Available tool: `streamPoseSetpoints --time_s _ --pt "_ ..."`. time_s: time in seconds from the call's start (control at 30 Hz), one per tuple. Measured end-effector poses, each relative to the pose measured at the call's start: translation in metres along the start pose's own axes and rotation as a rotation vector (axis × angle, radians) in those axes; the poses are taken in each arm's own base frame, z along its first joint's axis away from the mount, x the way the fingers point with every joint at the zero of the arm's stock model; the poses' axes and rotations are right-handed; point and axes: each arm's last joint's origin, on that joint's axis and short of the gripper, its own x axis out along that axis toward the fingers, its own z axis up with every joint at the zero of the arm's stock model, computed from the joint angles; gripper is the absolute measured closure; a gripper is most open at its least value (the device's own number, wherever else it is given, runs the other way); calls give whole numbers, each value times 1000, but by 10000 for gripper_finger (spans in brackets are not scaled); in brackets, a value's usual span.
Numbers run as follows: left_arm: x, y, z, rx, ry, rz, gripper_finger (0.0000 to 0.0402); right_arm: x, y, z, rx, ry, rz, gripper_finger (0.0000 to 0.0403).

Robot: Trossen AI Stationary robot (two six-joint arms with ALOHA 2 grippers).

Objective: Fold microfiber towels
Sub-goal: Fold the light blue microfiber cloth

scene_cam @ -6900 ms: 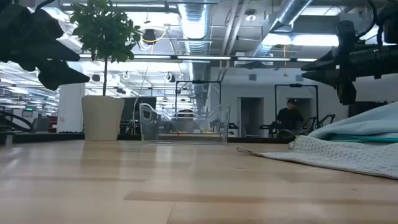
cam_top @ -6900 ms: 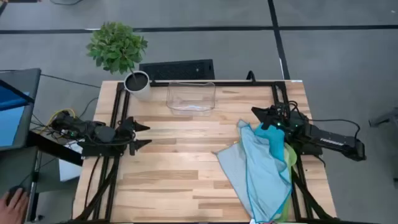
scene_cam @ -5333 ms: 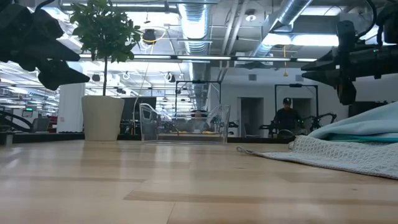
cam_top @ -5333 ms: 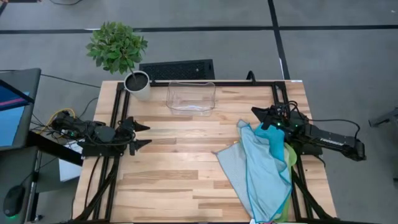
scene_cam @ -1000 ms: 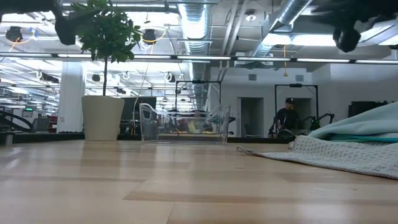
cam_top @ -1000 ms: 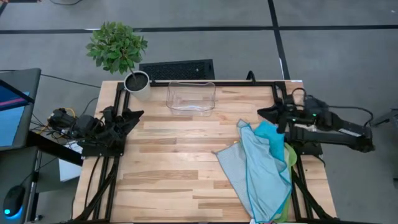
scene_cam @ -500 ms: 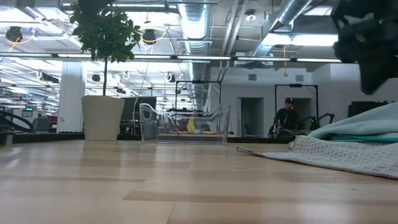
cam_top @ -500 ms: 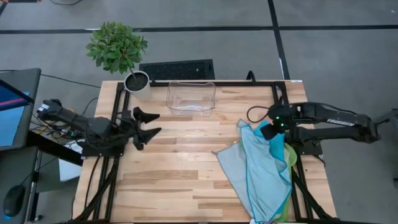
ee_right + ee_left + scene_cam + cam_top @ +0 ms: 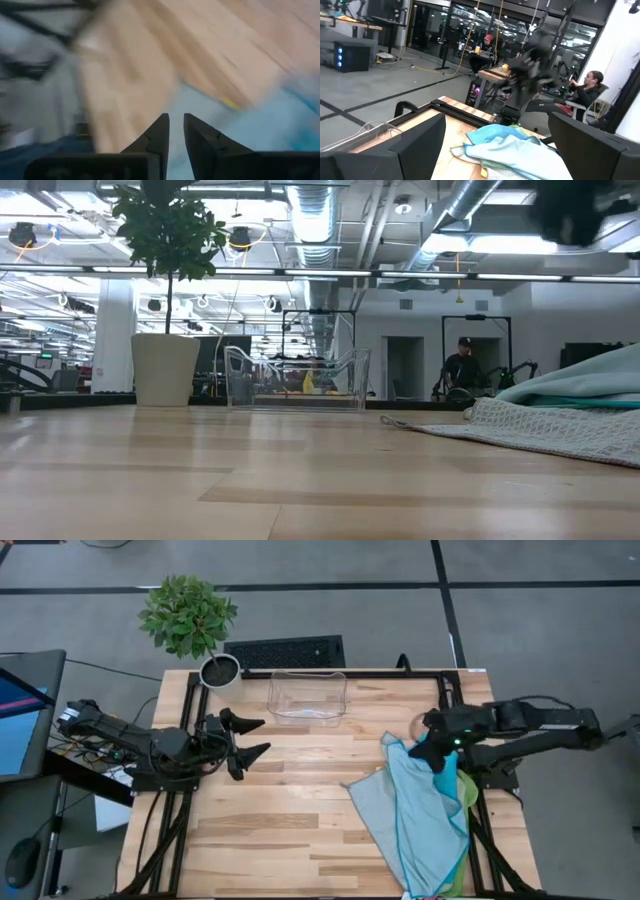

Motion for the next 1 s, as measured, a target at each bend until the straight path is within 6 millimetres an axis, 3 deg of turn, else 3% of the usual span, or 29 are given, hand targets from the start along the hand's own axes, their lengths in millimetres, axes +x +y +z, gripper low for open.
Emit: streamPoseSetpoints --time_s 0.2,0.37,0.67,1.0 --pt "2 3 1 -3 -5 20 57 -11 40 11 -178 -244 210 320" --pt "4 7 3 -6 -19 37 57 2 55 6 -283 -214 258 320" --pt "7 11 4 -6 -31 64 57 43 60 6 -344 -116 139 320" --pt "7 12 5 -8 -40 90 57 91 49 15 -336 -27 -25 320"
